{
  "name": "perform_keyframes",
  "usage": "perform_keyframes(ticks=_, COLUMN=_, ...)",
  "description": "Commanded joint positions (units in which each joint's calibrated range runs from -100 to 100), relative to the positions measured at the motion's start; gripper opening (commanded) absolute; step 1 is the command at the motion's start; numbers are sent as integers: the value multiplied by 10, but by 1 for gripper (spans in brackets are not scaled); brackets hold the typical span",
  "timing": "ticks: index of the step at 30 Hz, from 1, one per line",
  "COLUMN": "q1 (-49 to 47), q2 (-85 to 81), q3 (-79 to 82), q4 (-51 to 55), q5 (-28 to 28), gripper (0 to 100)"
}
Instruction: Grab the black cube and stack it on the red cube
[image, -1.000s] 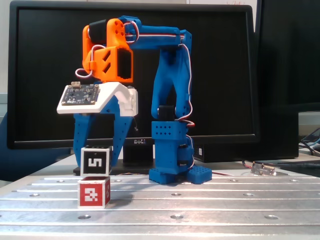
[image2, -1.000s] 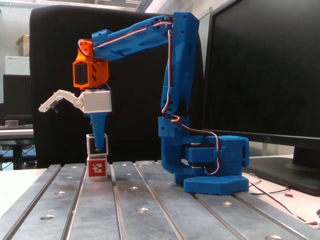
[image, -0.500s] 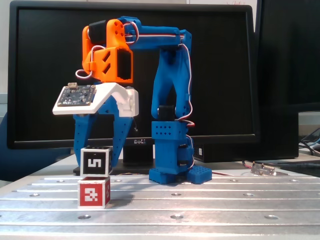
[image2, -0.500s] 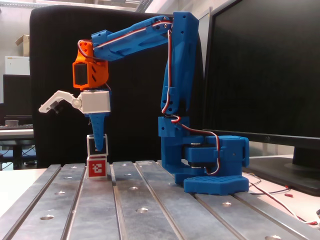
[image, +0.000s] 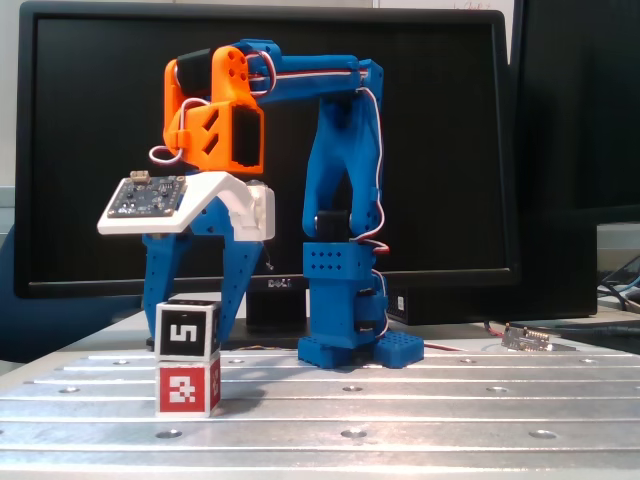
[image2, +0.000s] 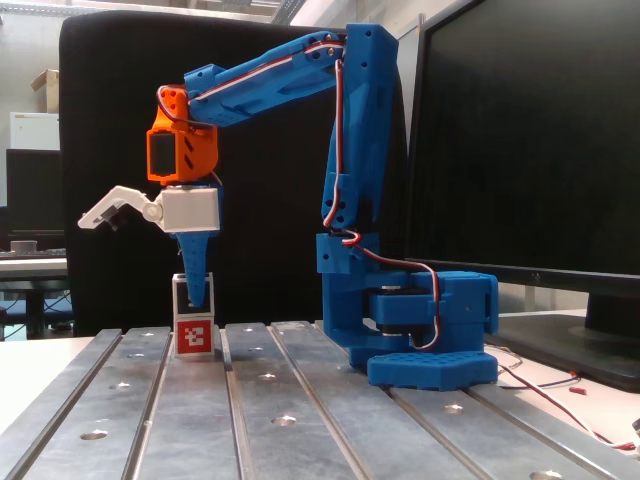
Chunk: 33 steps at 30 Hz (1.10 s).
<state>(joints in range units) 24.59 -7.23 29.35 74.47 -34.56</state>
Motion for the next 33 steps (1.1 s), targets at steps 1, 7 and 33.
perform_keyframes(ticks=1, q1=2, q2=-4, q3=-1, q4=-6, q5=-2, gripper=13)
perform_keyframes(ticks=7, q1=2, q2=-5, q3=7, q4=-6, q5=-2, gripper=13)
perform_keyframes(ticks=33, q1=0, q2=-5, q3=12, q4=-6, q5=2, gripper=30)
